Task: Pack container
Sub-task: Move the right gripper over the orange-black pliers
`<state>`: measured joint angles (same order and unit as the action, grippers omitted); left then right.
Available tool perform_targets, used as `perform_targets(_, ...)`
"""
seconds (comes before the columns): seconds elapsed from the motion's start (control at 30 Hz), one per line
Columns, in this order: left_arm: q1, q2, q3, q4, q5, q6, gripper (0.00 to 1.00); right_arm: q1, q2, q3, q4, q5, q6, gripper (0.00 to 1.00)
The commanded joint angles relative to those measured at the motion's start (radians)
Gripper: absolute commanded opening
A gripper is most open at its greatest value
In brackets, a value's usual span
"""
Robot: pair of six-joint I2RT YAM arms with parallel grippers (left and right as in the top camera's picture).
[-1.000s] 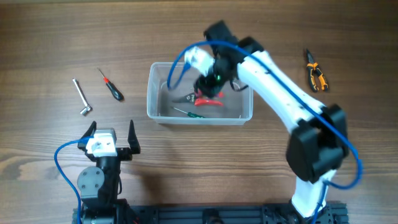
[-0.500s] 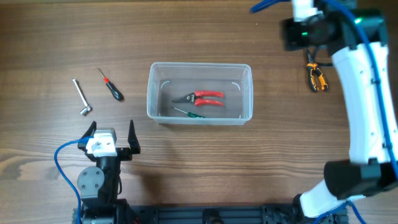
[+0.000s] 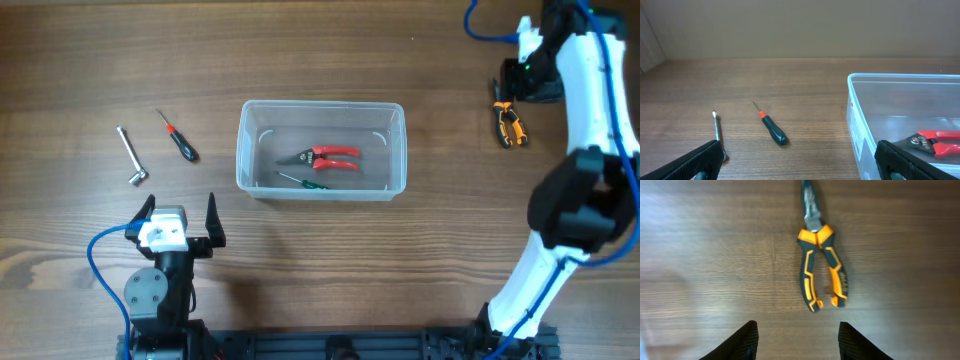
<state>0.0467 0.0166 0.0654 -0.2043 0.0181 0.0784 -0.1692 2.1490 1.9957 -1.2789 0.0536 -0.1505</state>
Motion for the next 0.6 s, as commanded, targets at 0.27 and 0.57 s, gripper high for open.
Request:
perform_targets(0.27,-0.006,-0.002,-0.004,0.003,0.015,0.023,1.0,-0.005,0.136,-0.008,0.018,0.011,-0.019,0.45)
perform_targets(0.57,-0.006,-0.002,-0.004,0.002,0.015,0.023,1.0,-0.032,0.159,-0.008,0.026,0.015,-0.004,0.4)
